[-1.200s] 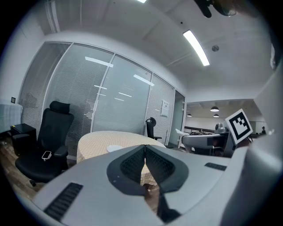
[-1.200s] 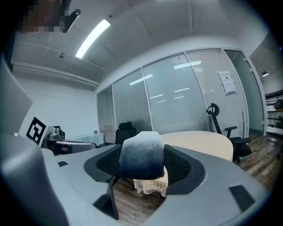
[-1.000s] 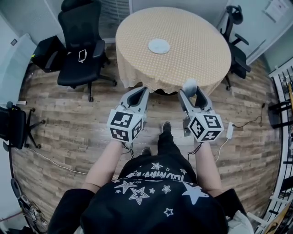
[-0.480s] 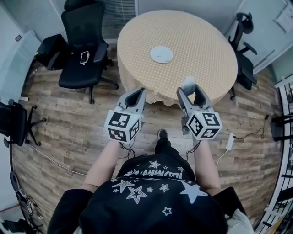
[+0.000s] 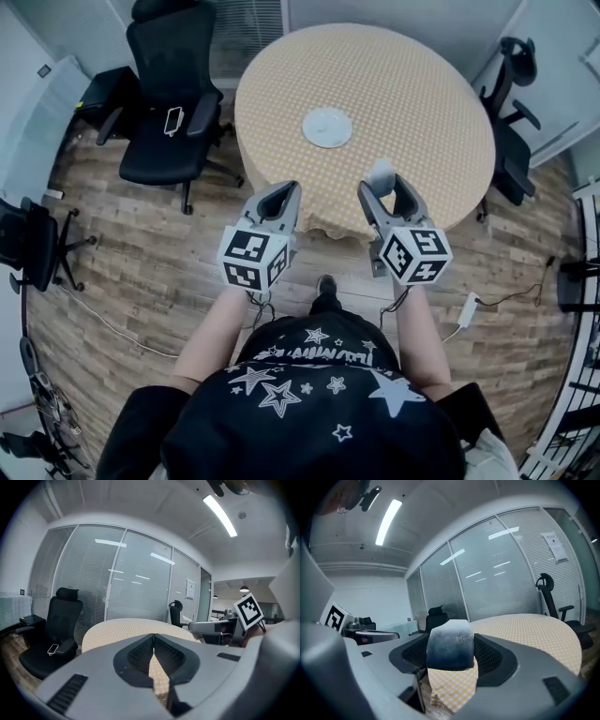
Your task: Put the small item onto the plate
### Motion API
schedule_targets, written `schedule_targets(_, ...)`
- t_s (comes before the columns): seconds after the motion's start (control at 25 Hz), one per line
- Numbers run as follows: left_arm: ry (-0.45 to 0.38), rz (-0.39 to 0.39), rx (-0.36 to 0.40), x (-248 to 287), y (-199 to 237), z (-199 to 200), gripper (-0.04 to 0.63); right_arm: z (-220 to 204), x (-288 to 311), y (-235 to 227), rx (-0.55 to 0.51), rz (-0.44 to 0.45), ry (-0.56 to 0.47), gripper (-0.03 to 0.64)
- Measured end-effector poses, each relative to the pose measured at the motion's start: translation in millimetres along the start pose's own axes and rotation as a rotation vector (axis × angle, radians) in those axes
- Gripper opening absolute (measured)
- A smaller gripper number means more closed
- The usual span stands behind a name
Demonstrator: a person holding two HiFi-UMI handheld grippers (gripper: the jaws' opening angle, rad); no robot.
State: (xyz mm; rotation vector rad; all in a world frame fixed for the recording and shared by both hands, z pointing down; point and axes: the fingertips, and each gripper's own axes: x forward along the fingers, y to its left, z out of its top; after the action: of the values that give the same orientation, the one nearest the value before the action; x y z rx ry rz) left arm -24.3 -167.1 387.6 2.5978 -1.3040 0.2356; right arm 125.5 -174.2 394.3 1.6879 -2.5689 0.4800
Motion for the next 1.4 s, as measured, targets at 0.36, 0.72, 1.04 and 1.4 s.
schedule_targets(0.36,0.035,0.068,0.008,44.6,0.6,3.1,0.009,4.8,29.7,-42.1,0.014,0.073,0.035,0.31)
schedule_targets(0.72,0.049,0.135,0.027,73.9,0.8,-5.5,0.009,-2.8,51.0,-69.7,0.01,0.143,0.074,0.31)
schedule_targets(1.04,0.058,0.155,0.049,77.7,25.4,-1.2,0.009,-8.4,68.9,-61.3,0.022,0.159,0.092,0.31)
schedule_targets(1.4,0.056,0.073,0.039,115.5,55.1,5.5,0.009,-10.1,103.5,-70.7,0.024,0.08,0.11,0.31)
